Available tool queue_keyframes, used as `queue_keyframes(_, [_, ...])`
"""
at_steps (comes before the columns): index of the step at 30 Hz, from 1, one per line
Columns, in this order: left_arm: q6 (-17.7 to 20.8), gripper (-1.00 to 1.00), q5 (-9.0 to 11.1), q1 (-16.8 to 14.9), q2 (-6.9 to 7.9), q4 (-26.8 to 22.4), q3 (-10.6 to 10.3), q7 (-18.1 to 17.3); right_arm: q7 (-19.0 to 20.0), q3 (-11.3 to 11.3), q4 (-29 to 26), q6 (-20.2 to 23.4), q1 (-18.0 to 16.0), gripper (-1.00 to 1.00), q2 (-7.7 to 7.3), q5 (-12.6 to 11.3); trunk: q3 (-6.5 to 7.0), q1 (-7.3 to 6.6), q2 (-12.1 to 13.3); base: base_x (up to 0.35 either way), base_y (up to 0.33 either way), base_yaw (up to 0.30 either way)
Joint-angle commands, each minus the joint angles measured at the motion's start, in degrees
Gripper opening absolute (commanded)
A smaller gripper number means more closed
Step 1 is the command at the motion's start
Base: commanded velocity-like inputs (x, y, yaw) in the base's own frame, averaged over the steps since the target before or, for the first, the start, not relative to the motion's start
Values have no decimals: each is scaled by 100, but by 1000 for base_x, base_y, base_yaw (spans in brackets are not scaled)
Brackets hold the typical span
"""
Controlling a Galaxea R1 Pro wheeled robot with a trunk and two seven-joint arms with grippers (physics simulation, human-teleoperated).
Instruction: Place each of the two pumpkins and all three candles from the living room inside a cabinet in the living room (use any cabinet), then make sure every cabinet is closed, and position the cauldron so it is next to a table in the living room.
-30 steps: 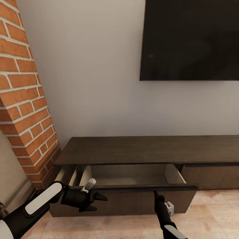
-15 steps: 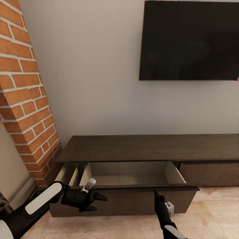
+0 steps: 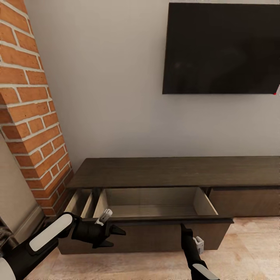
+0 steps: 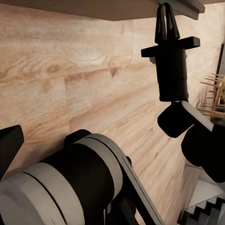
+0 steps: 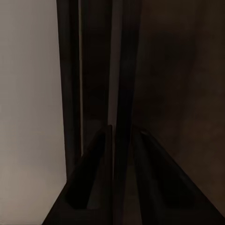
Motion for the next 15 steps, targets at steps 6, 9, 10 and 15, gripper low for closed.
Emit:
queue_keyframes(6, [-1, 100, 59, -4, 4, -7, -9, 58, 58, 107, -110, -55, -6, -100, 0, 14, -5, -3, -4, -46, 0, 0])
queue_keyframes(9, [-1, 100, 59, -6, 4, -4, -8, 58, 56, 107, -110, -55, -6, -100, 0, 14, -5, -3, -4, -30, 0, 0])
queue_keyframes(10, [0, 100, 58, -4, 4, -6, -8, 58, 57, 107, -110, -55, -6, -100, 0, 14, -5, -3, -4, -9, 0, 0])
queue_keyframes(15, [-1, 100, 63, -6, 4, -4, -12, 59, 55, 107, -110, -55, -6, 100, 0, 14, -5, -3, -4, -18, 0, 0])
